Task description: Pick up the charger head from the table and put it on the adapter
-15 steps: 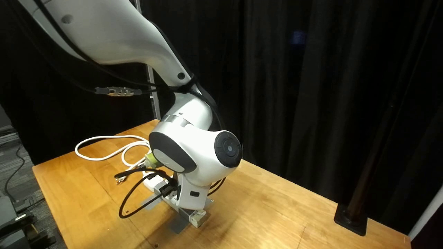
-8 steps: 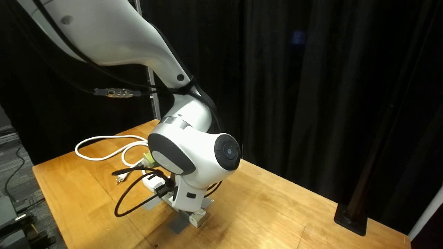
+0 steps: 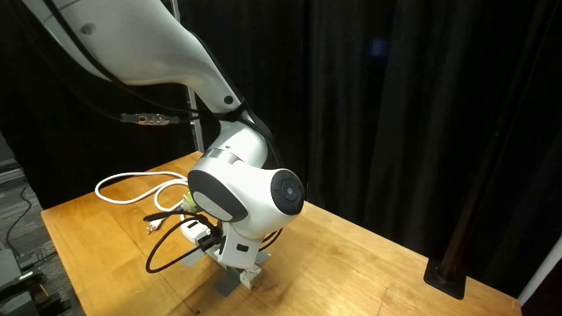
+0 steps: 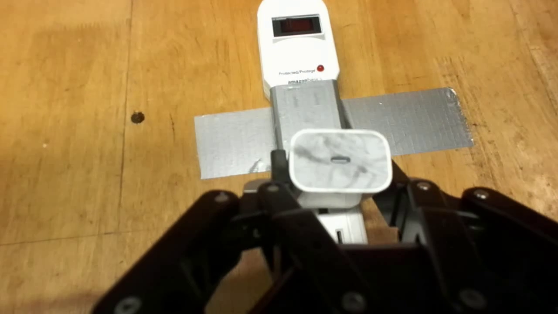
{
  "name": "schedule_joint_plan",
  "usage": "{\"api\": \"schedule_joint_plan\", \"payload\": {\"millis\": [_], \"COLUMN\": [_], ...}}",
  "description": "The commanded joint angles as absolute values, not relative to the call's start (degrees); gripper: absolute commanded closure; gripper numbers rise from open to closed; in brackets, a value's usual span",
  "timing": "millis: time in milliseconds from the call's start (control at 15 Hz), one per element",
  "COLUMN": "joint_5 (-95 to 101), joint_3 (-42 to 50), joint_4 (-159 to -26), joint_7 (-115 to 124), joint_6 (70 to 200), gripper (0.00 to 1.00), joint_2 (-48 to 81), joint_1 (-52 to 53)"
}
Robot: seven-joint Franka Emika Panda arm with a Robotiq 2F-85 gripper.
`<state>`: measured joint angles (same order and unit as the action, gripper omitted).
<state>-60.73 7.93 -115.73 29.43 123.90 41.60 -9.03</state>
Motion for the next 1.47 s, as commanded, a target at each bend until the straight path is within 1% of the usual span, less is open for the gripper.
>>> {"api": "schedule_joint_plan", "payload": {"millis": [0,267,800,1333,1400], "joint_5": [-61.3,-61.2,-61.9,-61.3,-61.3], "joint_3": [8.9,9.4,9.6,10.0,10.0], "joint_4": [-114.9,-115.4,-117.7,-117.3,-117.2], "joint_7": [30.2,30.0,26.2,28.3,28.9], "joint_6": [127.0,128.9,136.6,136.3,136.1], "gripper": [0.77,0.77,0.77,0.77,0.27], "joint_2": [43.9,45.0,46.0,47.0,46.9], "joint_1": [-7.4,-7.0,-5.3,-5.4,-5.4]}}
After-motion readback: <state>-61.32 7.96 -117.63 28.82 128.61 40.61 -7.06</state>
